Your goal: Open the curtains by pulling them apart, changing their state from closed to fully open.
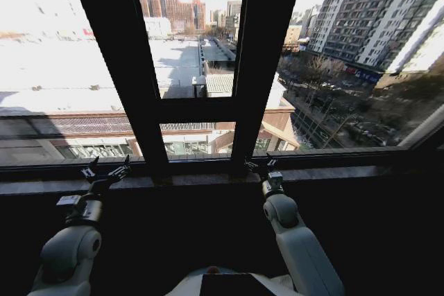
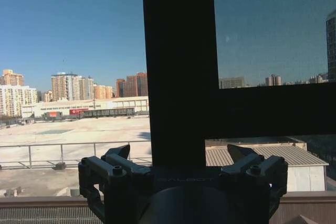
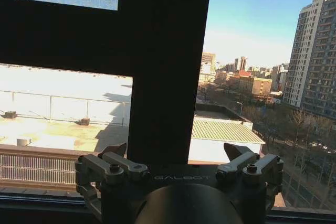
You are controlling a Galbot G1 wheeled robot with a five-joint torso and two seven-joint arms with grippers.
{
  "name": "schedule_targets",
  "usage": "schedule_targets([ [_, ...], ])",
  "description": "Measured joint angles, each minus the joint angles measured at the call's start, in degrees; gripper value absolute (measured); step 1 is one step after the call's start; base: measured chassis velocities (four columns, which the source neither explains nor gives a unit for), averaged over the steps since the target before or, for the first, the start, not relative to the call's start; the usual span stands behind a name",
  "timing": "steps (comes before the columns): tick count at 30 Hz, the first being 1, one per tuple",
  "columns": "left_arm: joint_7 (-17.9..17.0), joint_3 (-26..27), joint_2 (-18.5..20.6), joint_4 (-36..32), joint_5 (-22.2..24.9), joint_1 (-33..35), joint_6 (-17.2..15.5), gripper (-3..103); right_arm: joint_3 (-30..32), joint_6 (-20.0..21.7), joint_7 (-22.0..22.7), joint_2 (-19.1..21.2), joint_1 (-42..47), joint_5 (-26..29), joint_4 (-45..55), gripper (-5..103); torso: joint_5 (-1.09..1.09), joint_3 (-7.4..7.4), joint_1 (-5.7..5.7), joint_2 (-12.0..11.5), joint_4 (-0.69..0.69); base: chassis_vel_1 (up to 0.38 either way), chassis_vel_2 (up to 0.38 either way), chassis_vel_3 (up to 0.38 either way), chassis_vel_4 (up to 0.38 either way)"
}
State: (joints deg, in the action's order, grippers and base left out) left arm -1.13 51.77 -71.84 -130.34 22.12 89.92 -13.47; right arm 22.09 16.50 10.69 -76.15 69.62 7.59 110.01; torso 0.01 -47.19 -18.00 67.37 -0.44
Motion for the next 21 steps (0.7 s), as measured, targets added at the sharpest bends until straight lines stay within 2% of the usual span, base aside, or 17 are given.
schedule_targets([
  [13, 0.1, 1.3, -0.8, -0.6, 0.0, 1.6, 1.2, 100, -0.1, 0.0, 0.1, -0.5, 0.6, -0.1, 0.9, 100, -0.01, 0.01, 0.04, 0.0, 0.00, 0.055, -0.350, -0.050, 0.364],
  [21, 0.1, 1.4, -0.7, -0.4, 0.1, 1.5, 1.4, 100, -0.3, 0.1, 0.2, -0.8, 0.6, -0.1, 1.4, 100, 0.00, 0.00, 0.00, 0.0, 0.01, 0.126, -0.290, -0.134, 0.303],
])
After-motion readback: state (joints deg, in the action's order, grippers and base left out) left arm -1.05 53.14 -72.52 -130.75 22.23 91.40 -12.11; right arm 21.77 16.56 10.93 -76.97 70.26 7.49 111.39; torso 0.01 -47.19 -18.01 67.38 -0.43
